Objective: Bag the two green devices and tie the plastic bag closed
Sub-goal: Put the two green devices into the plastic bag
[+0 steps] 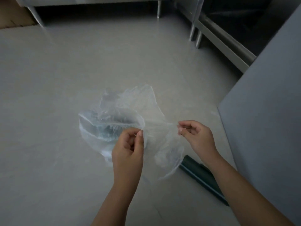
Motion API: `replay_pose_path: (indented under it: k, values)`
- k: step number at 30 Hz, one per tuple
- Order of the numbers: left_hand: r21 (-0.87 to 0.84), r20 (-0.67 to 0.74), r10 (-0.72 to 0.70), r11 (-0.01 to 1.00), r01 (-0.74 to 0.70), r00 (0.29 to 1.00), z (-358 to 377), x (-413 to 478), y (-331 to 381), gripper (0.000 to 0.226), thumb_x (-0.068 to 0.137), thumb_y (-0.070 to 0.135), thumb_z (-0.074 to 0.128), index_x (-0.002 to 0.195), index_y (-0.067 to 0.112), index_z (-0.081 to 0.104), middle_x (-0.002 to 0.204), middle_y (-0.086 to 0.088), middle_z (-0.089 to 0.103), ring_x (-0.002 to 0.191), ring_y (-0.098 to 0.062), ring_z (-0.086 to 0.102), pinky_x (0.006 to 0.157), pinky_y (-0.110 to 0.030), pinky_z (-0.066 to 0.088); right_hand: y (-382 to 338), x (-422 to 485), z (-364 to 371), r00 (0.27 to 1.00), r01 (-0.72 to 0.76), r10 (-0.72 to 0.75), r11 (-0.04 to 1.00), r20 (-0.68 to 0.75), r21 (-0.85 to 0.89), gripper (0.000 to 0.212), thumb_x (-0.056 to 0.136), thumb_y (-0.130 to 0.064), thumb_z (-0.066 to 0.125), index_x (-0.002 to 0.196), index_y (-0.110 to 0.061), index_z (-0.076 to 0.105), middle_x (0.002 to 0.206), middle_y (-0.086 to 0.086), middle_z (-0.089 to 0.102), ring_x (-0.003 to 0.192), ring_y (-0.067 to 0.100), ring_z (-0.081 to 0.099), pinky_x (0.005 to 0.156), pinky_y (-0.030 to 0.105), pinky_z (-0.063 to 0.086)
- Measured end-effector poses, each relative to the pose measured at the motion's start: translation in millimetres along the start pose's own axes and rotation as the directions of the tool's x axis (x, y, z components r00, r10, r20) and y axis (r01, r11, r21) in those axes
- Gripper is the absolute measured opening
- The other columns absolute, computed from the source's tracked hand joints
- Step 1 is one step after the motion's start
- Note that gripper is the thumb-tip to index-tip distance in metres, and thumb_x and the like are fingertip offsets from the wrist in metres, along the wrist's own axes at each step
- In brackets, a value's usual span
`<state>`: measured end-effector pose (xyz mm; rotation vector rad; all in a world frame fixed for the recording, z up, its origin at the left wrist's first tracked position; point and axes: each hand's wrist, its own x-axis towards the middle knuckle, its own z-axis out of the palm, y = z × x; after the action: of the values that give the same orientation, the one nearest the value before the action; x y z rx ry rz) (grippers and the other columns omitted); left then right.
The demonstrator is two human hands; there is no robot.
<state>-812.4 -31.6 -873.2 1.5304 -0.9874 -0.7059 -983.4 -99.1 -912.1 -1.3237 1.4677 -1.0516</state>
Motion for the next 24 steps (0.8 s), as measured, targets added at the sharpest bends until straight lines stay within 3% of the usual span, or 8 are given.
replay_pose_path:
  k: [7,12,16,18,21,24]
  values:
    - [0.026,0.100,0.022,0.999,-0.025,0.995,5.0,-20.4,-10.2,0.018,0.088,0.015,0.056,0.074,0.026,0.056,0.060,-0.007,0.055,0.055,-0.009,0.048,0.048,-0.014,0.039,30.7,-40.0,-36.1,0.996,-0.028,0.025,0.999,-0.085,-0.027,0.023,0.079,-0.004,0.065,0.084,-0.026,0.063,0.087,-0.003,0.069,0.080,0.014,0.066,0.073,0.010,0.051]
    - [-0.003,0.073,-0.037,0.999,0.038,0.997,-2.7,-28.1,-22.7,0.018,0.088,0.017,0.057,0.073,0.027,0.056,0.057,0.000,0.050,0.047,-0.004,0.044,0.044,-0.013,0.037,78.2,-72.8,-66.4,0.989,-0.140,0.124,0.958,-0.079,-0.249,0.018,0.082,-0.006,0.062,0.094,-0.020,0.061,0.094,0.002,0.067,0.090,0.018,0.062,0.082,0.021,0.048]
    - [-0.012,0.050,-0.051,0.999,0.052,0.997,-3.7,-32.2,-26.1,0.018,0.089,0.018,0.056,0.073,0.027,0.055,0.058,-0.001,0.050,0.047,-0.005,0.044,0.044,-0.012,0.037,104.8,-90.2,-81.5,0.988,-0.152,0.137,0.902,-0.067,-0.404,0.023,0.080,-0.010,0.066,0.102,-0.013,0.062,0.100,0.003,0.065,0.090,0.012,0.058,0.072,-0.001,0.038]
    - [0.001,0.065,-0.044,0.999,0.044,0.997,-1.4,-36.1,-26.2,0.016,0.089,0.019,0.056,0.074,0.026,0.055,0.059,-0.003,0.050,0.048,-0.006,0.044,0.044,-0.013,0.038,112.9,-96.2,-88.0,0.990,-0.142,0.128,0.878,-0.062,-0.457,0.028,0.080,-0.011,0.067,0.107,-0.010,0.060,0.104,0.003,0.062,0.094,0.012,0.055,0.074,0.002,0.036]
    - [0.007,0.083,-0.048,0.999,0.048,0.995,2.7,-42.0,-25.8,0.015,0.089,0.021,0.056,0.075,0.026,0.056,0.059,-0.004,0.051,0.050,-0.008,0.044,0.047,-0.015,0.038,119.9,-104.8,-96.7,0.989,-0.144,0.144,0.840,-0.040,-0.523,0.035,0.080,-0.014,0.067,0.113,-0.010,0.057,0.107,-0.003,0.054,0.101,0.009,0.049,0.085,0.017,0.036]
    - [0.002,0.091,-0.047,0.999,0.047,0.995,5.0,-45.7,-24.3,0.015,0.089,0.021,0.057,0.075,0.027,0.056,0.059,-0.002,0.050,0.051,-0.006,0.043,0.050,-0.014,0.038,128.4,-112.4,-105.2,0.985,-0.162,0.164,0.824,-0.045,-0.542,0.041,0.079,-0.016,0.068,0.117,-0.010,0.054,0.111,-0.002,0.051,0.105,0.008,0.046,0.089,0.021,0.035]
